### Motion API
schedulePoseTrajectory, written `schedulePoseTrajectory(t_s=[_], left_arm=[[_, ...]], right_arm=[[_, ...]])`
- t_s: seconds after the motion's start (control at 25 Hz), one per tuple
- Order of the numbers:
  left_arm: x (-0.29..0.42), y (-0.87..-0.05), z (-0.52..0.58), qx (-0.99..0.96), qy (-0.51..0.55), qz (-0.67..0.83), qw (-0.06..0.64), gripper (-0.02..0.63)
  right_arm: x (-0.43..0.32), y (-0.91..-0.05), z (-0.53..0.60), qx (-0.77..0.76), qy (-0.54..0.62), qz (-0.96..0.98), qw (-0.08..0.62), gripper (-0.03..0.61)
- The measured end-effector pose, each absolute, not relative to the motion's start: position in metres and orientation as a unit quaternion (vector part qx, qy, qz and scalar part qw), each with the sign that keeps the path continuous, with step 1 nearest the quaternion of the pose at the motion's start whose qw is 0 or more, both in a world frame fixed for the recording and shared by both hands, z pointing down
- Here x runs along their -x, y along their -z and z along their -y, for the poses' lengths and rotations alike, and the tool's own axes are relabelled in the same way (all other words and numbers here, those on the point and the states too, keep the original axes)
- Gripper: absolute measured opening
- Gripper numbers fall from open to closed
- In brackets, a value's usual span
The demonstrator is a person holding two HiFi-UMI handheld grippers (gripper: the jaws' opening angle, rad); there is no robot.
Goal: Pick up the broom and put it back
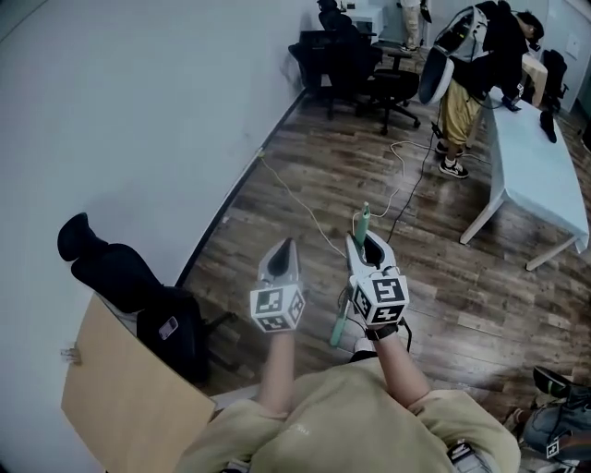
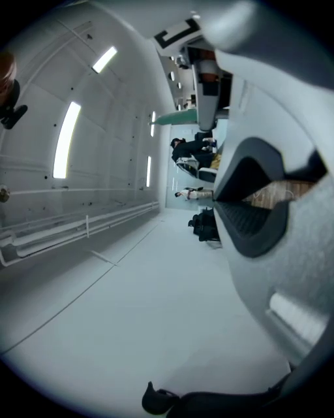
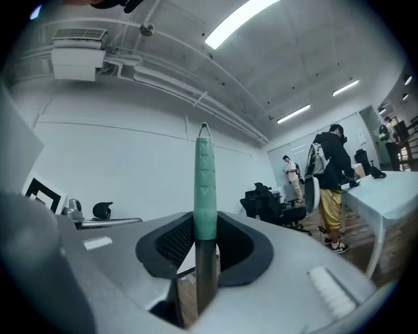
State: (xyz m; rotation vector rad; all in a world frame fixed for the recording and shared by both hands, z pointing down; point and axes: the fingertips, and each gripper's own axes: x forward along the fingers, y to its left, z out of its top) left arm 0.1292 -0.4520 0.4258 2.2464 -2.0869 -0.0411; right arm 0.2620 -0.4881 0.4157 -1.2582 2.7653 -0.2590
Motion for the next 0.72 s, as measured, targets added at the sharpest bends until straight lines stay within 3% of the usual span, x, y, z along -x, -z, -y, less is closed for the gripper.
schedulePoseTrajectory(t_s=[0.28, 0.72], left_arm=[[-0.160, -0.438, 0.536, -0.714, -0.049, 0.699, 0.007, 0.003], [-0.065, -0.468, 0.666, -0.701, -0.032, 0.710, 0.048, 0.003]], right_arm=[[-0.263, -0.427, 0.589, 0.379, 0.095, -0.919, 0.048, 0.100], [-0.204, -0.467, 0.740, 0.414, 0.104, -0.904, 0.005, 0.103]])
